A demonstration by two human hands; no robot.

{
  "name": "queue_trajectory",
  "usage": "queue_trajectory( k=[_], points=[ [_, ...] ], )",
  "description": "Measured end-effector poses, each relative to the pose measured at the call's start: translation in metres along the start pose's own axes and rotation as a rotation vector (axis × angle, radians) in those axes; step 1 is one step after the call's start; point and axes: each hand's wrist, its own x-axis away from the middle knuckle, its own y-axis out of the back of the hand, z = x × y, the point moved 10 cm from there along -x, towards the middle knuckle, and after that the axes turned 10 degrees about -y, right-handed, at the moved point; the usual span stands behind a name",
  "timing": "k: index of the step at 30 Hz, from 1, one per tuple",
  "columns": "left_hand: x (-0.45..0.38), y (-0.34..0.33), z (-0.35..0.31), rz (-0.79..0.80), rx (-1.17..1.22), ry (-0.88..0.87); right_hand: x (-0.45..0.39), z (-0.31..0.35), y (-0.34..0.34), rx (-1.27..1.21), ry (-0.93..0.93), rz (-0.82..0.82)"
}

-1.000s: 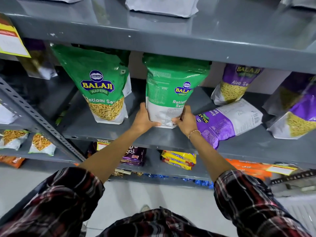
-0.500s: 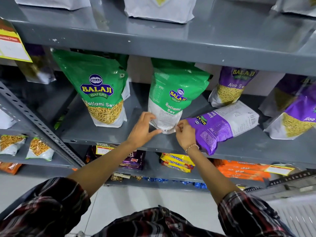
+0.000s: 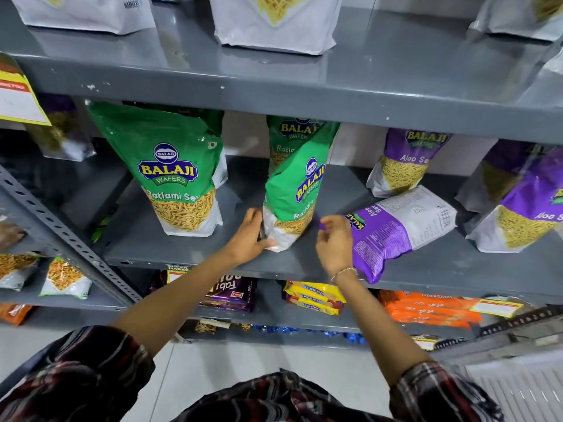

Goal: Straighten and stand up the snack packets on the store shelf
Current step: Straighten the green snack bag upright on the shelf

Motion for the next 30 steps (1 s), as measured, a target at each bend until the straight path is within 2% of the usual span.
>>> queue_trajectory(
  k=[5,8,11,16,20,26,30],
  points=[
    [-0.015,0.013,0.016,0.082,-0.009,0.112,-0.05,0.001,-0.021,0.185,0.048,0.399],
    [-0.022,0.018,0.021,0.104,-0.033,0.128,-0.059,0.007,-0.034,0.283,0.097,0.489],
    [-0.026,0.017,0.02,0.112,-0.035,0.105,-0.057,0.005,-0.045,0.137,0.033,0.563],
    [-0.03,0.017,0.023,0.093,0.025,0.12,-0.048,-0.003,-0.041,0.087,0.035,0.46],
    [-0.036,0.021,0.026,0.082,-0.083,0.135,-0.041,-0.005,-0.036,0.101,0.028,0.372],
    [-0.037,0.019,0.023,0.062,-0.138,0.133,-0.037,-0.007,-0.034,0.12,0.021,0.334],
    [-0.031,0.022,0.017,0.023,-0.16,0.179,-0.036,-0.004,-0.031,0.138,0.028,0.368]
  ],
)
